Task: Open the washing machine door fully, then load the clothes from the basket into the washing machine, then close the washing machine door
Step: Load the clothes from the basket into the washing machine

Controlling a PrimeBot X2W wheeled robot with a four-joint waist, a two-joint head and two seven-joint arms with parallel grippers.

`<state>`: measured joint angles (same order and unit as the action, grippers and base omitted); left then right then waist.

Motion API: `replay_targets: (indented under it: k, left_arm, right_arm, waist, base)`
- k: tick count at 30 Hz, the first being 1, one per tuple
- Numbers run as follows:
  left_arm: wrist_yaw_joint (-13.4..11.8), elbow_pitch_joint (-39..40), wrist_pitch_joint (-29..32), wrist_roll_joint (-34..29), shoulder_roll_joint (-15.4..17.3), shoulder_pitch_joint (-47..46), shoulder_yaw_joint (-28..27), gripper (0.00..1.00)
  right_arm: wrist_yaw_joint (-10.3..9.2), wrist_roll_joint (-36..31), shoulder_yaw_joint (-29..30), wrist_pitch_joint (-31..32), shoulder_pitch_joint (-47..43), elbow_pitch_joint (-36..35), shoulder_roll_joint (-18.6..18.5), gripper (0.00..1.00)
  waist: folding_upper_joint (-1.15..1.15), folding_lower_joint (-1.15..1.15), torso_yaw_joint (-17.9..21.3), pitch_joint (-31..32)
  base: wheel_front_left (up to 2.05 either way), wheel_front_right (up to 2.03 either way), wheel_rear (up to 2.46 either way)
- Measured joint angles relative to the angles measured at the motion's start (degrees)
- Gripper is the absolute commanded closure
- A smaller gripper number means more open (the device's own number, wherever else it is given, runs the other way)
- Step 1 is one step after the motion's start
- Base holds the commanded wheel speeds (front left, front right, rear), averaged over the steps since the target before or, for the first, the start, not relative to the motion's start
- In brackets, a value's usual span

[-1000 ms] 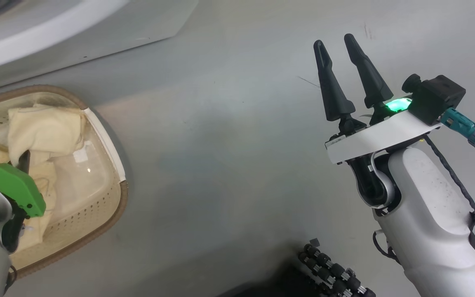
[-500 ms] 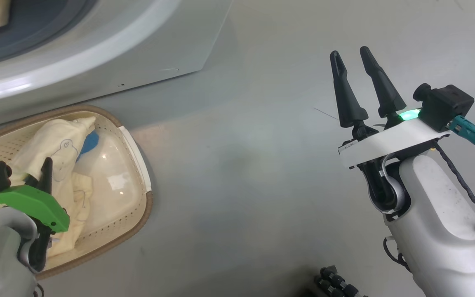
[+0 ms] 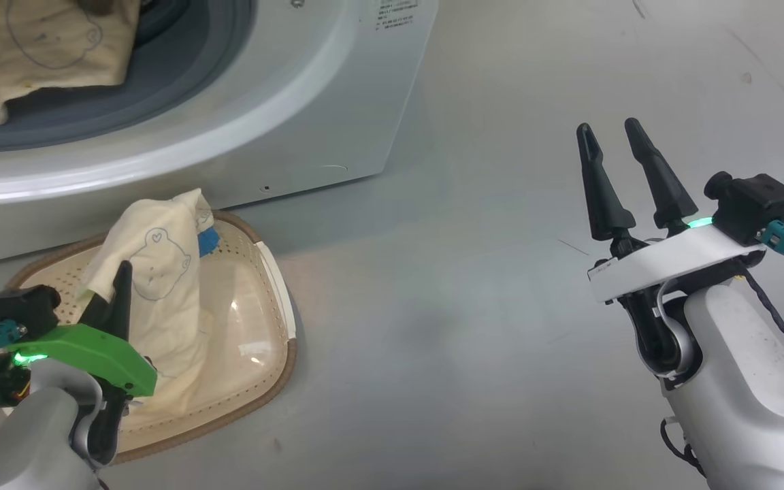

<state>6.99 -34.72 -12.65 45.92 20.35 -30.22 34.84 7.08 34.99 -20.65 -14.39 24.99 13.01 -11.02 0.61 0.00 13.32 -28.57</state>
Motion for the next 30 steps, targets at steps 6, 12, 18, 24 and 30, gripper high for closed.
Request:
replay_targets:
  k: [6,12,18,24,30]
  left_arm:
    - [0.0,3.7,-0.6,1.5,-0.3,0.4,0.4,1.0]
    - [0.0,6.9,-1.1,2.4,-0.4,1.5,0.3,1.0]
    - [0.0,10.3,-1.6,3.6,-0.4,2.7,-3.1,1.0]
    - [0.0,14.1,-1.6,3.9,-0.4,3.8,-5.2,1.0]
    - [0.0,18.1,-1.6,2.0,-0.7,4.7,-8.6,1.0]
  right_arm:
    - [0.0,0.0,0.4,0.0,-1.8,0.2,-1.4,0.0]
    - [0.0,0.0,0.5,0.0,-3.0,0.3,-1.9,0.0]
    - [0.0,0.4,0.2,0.0,-4.1,0.4,-2.2,0.0]
    - [0.0,0.6,0.3,0.0,-5.9,0.4,-2.7,0.0]
    - [0.0,0.9,0.3,0.0,-6.4,0.5,-3.0,0.0]
  waist:
    - [0.0,0.0,-2.2,3.1]
    - [0.0,0.0,-3.9,5.4]
    - [0.0,0.0,-5.4,8.0]
    - [0.0,0.0,-6.5,10.2]
    - [0.0,0.0,-7.2,12.3]
  base:
    - [0.0,0.0,0.0]
    - [0.0,0.0,0.0]
    - [0.0,0.0,0.0]
    - [0.0,0.0,0.0]
    - [0.0,0.0,0.0]
